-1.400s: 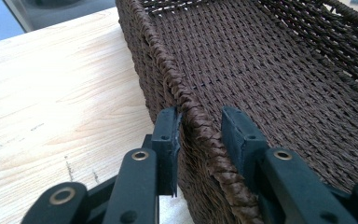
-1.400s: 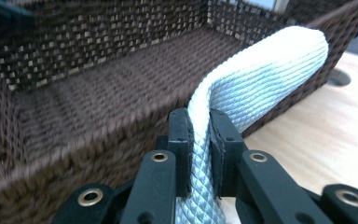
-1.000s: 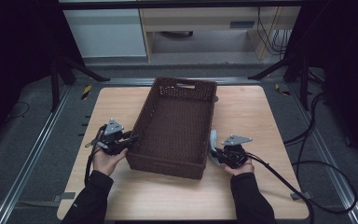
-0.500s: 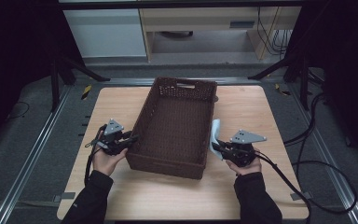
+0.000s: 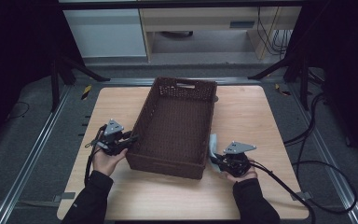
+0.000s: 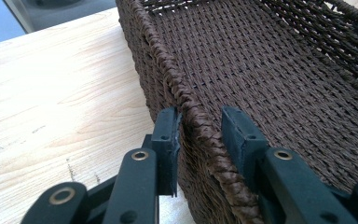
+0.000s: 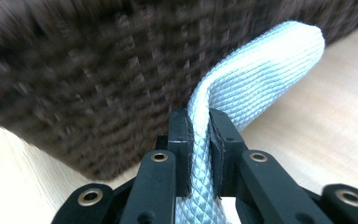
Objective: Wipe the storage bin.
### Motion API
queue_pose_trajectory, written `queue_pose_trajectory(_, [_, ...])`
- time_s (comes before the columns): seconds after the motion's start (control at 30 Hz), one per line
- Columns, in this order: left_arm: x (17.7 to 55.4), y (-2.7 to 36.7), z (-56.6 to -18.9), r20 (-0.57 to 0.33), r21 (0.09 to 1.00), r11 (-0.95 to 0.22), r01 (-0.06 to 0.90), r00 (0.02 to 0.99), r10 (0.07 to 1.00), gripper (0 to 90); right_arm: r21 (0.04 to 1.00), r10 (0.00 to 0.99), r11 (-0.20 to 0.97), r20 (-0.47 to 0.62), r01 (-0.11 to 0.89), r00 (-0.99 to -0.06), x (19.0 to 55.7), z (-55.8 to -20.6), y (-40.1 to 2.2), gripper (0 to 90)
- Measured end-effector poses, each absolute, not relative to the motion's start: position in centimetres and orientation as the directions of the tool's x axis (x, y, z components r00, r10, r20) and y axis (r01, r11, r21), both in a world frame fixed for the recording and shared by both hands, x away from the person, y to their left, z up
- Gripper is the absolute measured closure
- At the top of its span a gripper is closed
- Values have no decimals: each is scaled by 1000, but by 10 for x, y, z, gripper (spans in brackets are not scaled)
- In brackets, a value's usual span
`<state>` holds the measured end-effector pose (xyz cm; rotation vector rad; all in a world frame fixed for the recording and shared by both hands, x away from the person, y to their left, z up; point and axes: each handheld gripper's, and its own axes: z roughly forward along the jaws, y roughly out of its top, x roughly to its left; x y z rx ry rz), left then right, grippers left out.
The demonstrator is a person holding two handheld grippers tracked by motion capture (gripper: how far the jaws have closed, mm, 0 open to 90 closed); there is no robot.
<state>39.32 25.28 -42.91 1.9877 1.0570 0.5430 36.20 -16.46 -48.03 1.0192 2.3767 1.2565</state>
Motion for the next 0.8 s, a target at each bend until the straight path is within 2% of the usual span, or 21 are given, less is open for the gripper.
queue_pose_trajectory(0.27, [392, 248, -428, 3, 810, -322, 491, 545, 838, 691, 771, 689, 391, 116, 503, -715, 365, -491, -163, 807])
queue_pose_trajectory(0.53, [396, 248, -429, -2, 811, -318, 491, 546, 838, 688, 888, 670, 275, 98, 369, -736, 350, -442, -175, 807])
queue_pose_trajectory(0.63, [396, 247, -429, 3, 810, -322, 490, 546, 838, 688, 893, 660, 287, 78, 347, -747, 345, -436, -172, 808])
queue_pose_trajectory(0.8, [396, 247, -428, 6, 808, -325, 491, 545, 838, 687, 863, 652, 356, 46, 359, -757, 341, -444, -162, 809])
